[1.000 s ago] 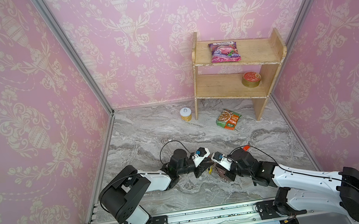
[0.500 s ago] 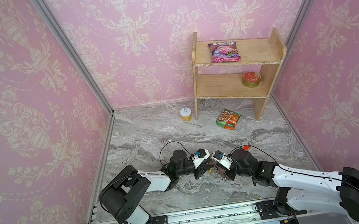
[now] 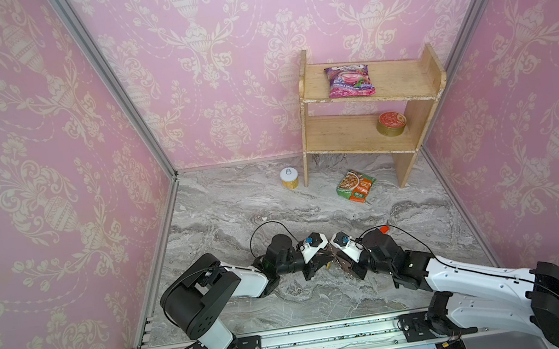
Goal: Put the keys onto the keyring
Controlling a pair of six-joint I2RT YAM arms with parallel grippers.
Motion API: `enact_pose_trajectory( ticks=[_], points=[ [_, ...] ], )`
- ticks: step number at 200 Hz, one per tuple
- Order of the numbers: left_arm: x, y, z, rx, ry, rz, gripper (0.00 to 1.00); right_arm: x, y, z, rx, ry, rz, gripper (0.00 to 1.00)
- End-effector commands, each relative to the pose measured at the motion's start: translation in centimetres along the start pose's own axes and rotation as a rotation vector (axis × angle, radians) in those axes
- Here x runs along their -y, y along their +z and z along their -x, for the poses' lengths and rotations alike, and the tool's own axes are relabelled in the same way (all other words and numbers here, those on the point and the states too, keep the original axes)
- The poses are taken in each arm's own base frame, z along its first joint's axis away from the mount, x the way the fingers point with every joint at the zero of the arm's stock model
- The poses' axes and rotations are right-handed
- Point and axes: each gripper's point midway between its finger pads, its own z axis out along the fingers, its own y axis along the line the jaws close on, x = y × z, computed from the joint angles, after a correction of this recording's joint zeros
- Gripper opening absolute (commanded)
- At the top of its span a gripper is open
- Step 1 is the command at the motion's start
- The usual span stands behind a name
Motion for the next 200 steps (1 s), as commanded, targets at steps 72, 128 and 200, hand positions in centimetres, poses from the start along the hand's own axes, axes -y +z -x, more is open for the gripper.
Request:
enact_pose_trajectory(
  ticks=[72, 128, 200],
  points=[
    [0.6, 0.3, -0.3, 0.011, -0.023, -0.028, 0.18, 0.2, -0.5, 2.1, 0.071, 0.03, 0.009, 0.0],
    [0.4, 0.2, -0.5, 0.002, -0.008, -0.018, 0.14, 0.3, -0.5, 2.3, 0.081, 0.046, 0.017, 0.0],
    [0.3, 0.3, -0.8, -0.006, -0.008, -0.013, 0.0, 0.3, -0.6, 2.4, 0.088, 0.057, 0.026, 0.0]
  ],
)
